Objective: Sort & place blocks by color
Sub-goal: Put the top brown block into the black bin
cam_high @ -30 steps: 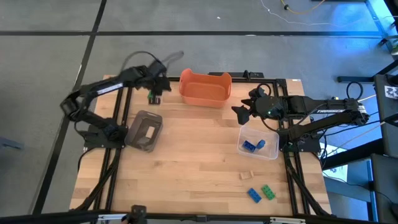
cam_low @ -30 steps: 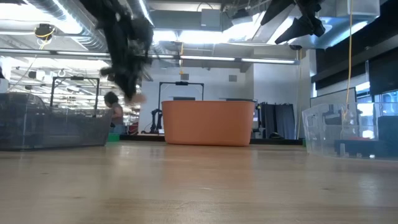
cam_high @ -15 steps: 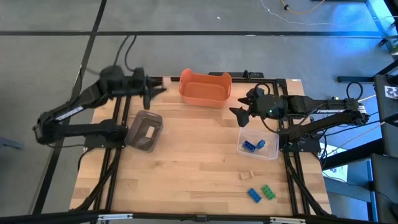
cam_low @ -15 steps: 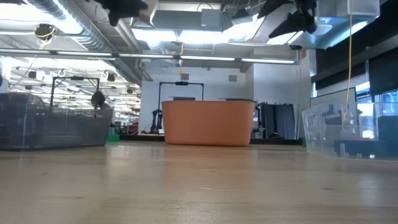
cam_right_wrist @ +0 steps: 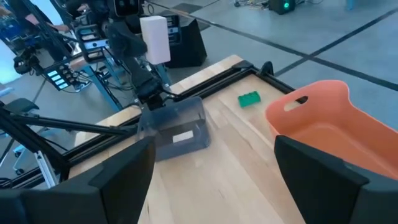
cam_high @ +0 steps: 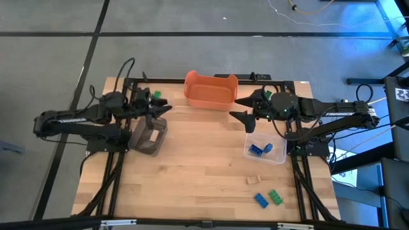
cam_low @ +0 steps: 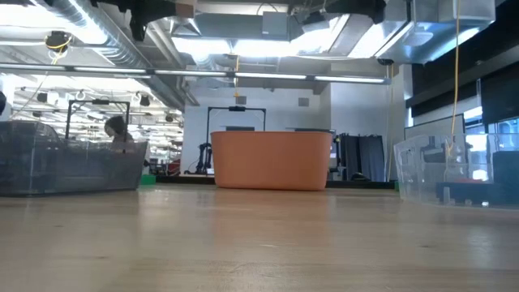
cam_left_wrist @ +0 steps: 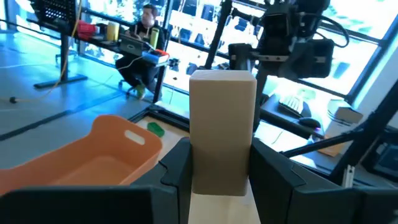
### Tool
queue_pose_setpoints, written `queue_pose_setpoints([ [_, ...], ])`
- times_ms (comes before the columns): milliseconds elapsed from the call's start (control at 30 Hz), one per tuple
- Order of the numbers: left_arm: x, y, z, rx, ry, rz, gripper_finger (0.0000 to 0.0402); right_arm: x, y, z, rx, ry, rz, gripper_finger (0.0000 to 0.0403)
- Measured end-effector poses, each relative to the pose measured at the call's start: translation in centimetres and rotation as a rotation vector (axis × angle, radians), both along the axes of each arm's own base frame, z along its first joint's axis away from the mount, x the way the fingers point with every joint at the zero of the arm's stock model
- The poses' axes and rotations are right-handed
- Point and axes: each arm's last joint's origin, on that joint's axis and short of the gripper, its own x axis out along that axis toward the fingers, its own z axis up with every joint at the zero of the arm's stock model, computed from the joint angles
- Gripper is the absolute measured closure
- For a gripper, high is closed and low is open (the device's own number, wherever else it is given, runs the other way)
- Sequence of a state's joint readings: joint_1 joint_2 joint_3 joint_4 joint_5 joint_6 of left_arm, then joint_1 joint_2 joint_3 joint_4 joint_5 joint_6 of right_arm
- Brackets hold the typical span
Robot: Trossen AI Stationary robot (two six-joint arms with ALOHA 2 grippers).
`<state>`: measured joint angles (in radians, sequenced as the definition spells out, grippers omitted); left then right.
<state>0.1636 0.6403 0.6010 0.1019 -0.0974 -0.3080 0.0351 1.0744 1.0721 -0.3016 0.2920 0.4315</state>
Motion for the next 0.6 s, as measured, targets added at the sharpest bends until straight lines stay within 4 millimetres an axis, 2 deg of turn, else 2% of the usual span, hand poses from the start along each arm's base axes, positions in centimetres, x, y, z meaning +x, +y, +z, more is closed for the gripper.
queue_pose_setpoints([
  [267, -0.1, -0.1, 0.2, -0.004, 0.051, -0.018, 0.0289, 0.0, 0.0, 0.0, 0.003, 0.004, -0.002, 0.0073],
  [400, -0.4, -0.7, 1.3, -0.034, 0.239, -0.074, 0.0289, 0.0, 0.0, -0.1, 0.011, 0.004, -0.005, 0.0073],
  [600, -2.1, -2.4, 2.2, -0.087, 0.707, -0.097, 0.0289, 0.0, 0.0, -0.1, 0.011, 0.006, -0.005, 0.0073],
])
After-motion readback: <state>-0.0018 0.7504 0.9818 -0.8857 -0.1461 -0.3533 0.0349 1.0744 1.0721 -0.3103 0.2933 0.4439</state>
